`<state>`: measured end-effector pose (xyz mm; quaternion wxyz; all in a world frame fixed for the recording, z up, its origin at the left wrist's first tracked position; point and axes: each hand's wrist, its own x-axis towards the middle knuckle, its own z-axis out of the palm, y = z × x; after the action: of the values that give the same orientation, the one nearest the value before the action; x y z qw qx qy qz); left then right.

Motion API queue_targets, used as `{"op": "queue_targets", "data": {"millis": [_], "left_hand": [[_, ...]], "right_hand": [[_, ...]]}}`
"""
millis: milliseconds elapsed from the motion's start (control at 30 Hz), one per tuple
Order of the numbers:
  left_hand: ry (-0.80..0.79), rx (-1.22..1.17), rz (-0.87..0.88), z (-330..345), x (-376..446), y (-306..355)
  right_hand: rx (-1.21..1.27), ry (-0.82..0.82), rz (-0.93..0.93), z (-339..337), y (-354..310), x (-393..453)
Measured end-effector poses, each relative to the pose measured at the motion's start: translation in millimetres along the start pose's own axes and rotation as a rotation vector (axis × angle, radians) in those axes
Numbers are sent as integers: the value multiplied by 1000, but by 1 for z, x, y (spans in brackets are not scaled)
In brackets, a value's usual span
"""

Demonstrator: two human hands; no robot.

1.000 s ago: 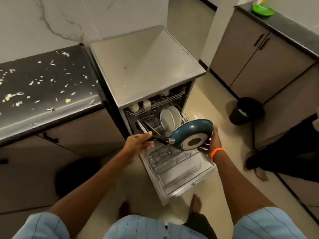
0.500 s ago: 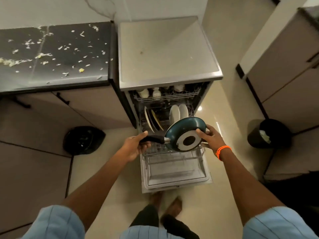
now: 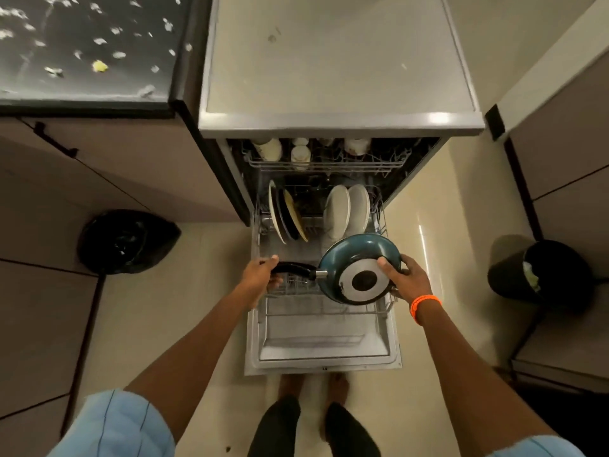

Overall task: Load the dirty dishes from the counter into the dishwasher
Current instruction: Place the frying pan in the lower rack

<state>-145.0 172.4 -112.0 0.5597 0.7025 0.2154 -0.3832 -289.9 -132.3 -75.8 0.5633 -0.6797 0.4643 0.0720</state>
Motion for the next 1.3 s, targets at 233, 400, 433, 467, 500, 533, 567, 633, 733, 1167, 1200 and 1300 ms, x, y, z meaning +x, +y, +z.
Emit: {"op": "queue_targets", "data": {"millis": [233, 400, 433, 467, 500, 533, 567, 633, 733, 1167, 1200, 1300], "left_hand": [[-13, 632, 136, 32, 108, -76], [-124, 928, 269, 44, 166, -116], [-134, 997, 291, 45, 173, -122], [-135, 1071, 305, 46, 179, -128], [-127, 1140, 308, 47, 183, -133], [-117, 1192, 305, 49, 187, -138], [-108, 1216, 288, 51, 191, -143], [-80, 1180, 230, 54, 201, -150], [-41, 1146, 230, 58, 216, -158], [63, 1137, 300, 45, 219, -185], [68, 1180, 326, 43, 217, -186], [64, 1291, 386, 37, 207, -190]], "right_hand": [[-99, -8, 12, 25, 90, 101], [-152, 14, 2, 40, 128, 147], [-167, 8, 5, 42, 133, 151], [-179, 1, 13, 43, 138, 155], [-186, -7, 23, 46, 145, 160], [-192, -15, 27, 48, 152, 164], [-203, -23, 35, 51, 158, 167], [-228, -40, 41, 58, 170, 171], [-235, -42, 49, 68, 186, 181], [-353, -85, 77, 81, 226, 190], [-371, -74, 79, 82, 229, 190], [-399, -28, 82, 87, 231, 184]]}}
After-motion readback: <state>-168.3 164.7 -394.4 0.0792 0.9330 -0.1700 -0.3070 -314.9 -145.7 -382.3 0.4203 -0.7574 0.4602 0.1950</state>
